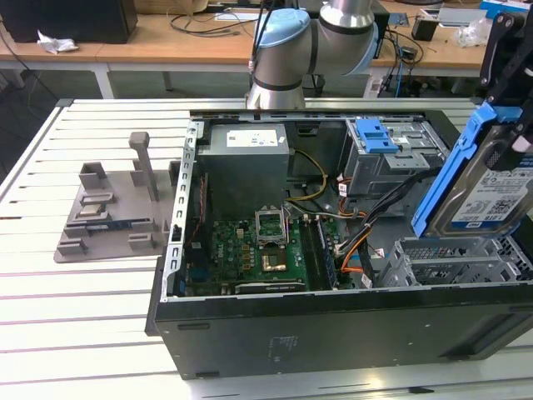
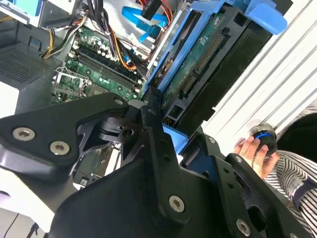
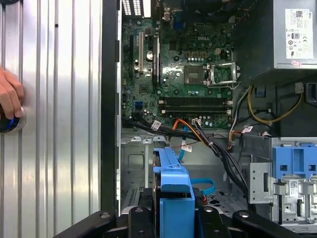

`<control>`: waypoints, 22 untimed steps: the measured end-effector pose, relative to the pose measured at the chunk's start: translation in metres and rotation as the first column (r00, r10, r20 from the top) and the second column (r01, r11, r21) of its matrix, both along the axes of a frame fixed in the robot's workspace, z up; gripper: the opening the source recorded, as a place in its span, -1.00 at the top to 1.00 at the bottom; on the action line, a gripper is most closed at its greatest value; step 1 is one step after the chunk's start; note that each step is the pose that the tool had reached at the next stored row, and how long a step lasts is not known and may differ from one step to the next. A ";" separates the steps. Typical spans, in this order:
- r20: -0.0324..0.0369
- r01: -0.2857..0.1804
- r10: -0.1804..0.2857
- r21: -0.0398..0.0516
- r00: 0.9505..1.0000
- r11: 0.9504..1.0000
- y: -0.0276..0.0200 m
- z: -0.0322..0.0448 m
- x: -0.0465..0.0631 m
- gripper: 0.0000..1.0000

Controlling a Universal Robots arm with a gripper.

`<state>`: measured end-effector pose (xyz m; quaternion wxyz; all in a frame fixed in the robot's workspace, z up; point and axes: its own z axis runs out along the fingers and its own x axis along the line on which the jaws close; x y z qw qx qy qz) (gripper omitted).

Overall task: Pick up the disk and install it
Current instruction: 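Pick up the disk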

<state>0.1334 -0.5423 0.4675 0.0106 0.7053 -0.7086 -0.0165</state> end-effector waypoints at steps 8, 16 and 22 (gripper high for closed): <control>0.000 0.000 0.000 0.018 1.000 1.000 -0.0095 -0.0060 -0.001 0.26; 0.000 0.000 0.000 0.018 1.000 1.000 -0.0109 -0.0134 -0.003 0.26; 0.000 0.000 0.000 0.018 1.000 1.000 -0.0109 -0.0137 -0.003 0.26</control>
